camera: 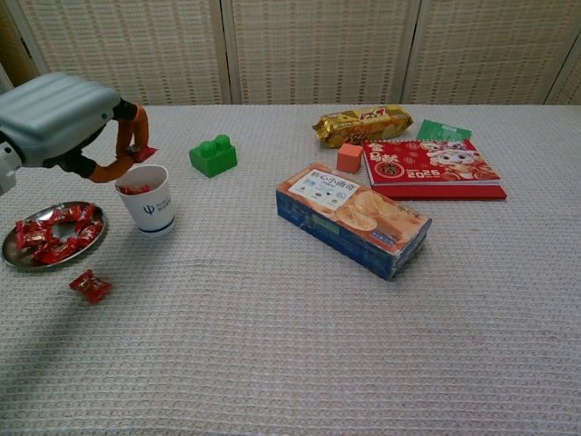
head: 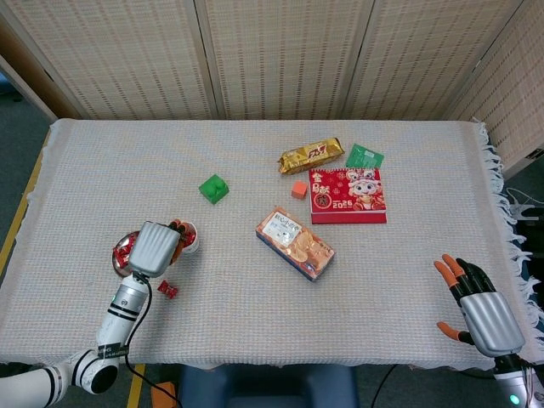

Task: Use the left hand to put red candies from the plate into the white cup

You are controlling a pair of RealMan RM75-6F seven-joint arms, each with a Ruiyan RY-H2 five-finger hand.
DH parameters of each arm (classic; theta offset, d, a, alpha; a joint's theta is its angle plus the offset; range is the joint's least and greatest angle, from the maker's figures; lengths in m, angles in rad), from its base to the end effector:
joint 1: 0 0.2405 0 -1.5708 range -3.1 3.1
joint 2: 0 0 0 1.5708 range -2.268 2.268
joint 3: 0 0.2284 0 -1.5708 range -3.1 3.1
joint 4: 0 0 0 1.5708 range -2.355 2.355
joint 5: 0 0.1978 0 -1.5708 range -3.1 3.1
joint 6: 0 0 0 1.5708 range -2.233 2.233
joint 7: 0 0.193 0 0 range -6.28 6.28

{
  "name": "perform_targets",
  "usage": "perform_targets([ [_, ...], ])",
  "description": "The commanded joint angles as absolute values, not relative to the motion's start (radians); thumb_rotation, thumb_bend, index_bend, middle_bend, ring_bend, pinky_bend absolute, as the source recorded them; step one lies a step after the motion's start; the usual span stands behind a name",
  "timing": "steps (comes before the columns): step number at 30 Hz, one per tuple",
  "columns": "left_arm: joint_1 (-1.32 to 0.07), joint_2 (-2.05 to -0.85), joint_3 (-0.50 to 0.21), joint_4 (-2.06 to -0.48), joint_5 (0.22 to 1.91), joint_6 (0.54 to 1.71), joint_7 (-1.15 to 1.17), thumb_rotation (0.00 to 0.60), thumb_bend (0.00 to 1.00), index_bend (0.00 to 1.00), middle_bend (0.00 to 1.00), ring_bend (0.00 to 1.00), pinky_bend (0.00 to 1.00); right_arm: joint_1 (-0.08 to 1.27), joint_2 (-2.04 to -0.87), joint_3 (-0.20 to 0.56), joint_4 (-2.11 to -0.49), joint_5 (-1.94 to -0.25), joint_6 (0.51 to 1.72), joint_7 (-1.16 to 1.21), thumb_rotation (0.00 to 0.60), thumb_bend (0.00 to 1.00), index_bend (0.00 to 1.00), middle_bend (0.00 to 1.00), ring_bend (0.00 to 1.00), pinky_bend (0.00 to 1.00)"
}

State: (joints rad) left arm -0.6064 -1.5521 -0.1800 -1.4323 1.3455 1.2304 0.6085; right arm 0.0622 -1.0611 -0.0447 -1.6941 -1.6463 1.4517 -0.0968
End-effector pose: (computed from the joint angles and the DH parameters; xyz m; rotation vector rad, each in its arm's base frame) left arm -0.1285 0.3568 0.0280 -1.7234 -0.4460 -0.8810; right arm -0.2614 -0.1978 0.1348 1.5925 -0.8908 0.8304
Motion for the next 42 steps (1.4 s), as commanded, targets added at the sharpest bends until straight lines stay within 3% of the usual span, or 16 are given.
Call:
perform_targets([
  [1,-0.618,-1.569,-0.179,-1.383,1.315,1.197,0.629,0.6,0.44,0.5,0.52,0.81,1.0,0.063,-1.062,-0.045,-1.695,-1.645,1.449,-0.1,0.6,0.02,0.0,0.0,0.0,0.11],
  [6,-0.63,-1.615,-0.165,-1.305,1.287,1.159,0.642,0.6,0.44,0.47,0.49,0.81,1.0,0.064,-1.062,-0.042,-1.695,-1.639,1.448,-0.099,0.6,0.02,0.0,0.0,0.0,0.11],
  [12,-0.63,-1.603,-0.15,-1.317,1.279,1.143,0.654,0.6,0.44,0.24,0.25,0.78,1.0,0.063,-1.062,-0.04,-1.695,-1.636,1.449,-0.101,0.6,0.02,0.0,0.0,0.0,0.11],
  [19,-0.605,-1.543,-0.131,-1.414,1.349,1.201,0.574,0.6,0.41,0.11,0.17,0.74,1.0,0.064,-1.065,-0.042,-1.696,-1.638,1.445,-0.107,0.6,0.02,0.0,0.0,0.0,0.11],
  [23,-0.553,-1.472,-0.082,-1.515,1.442,1.284,0.495,0.6,0.41,0.1,0.16,0.71,1.0,0.062,-1.065,-0.043,-1.696,-1.641,1.451,-0.109,0.6,0.02,0.0,0.0,0.0,0.11],
  [26,-0.498,-1.408,-0.006,-1.579,1.553,1.359,0.399,0.6,0.4,0.11,0.15,0.71,1.0,0.063,-1.066,-0.045,-1.696,-1.644,1.447,-0.11,0.6,0.02,0.0,0.0,0.0,0.11],
  [31,-0.422,-1.392,0.109,-1.529,1.686,1.437,0.319,0.6,0.4,0.14,0.2,0.71,1.0,0.065,-1.068,-0.048,-1.697,-1.649,1.442,-0.115,0.6,0.02,0.0,0.0,0.0,0.11],
  [36,-0.378,-1.457,0.153,-1.401,1.677,1.394,0.297,0.6,0.4,0.16,0.21,0.7,1.0,0.066,-1.07,-0.053,-1.699,-1.659,1.441,-0.12,0.6,0.02,0.0,0.0,0.0,0.11],
  [42,-0.377,-1.541,0.142,-1.274,1.648,1.315,0.311,0.6,0.39,0.17,0.21,0.7,1.0,0.069,-1.069,-0.057,-1.7,-1.661,1.432,-0.122,0.6,0.02,0.0,0.0,0.0,0.11],
])
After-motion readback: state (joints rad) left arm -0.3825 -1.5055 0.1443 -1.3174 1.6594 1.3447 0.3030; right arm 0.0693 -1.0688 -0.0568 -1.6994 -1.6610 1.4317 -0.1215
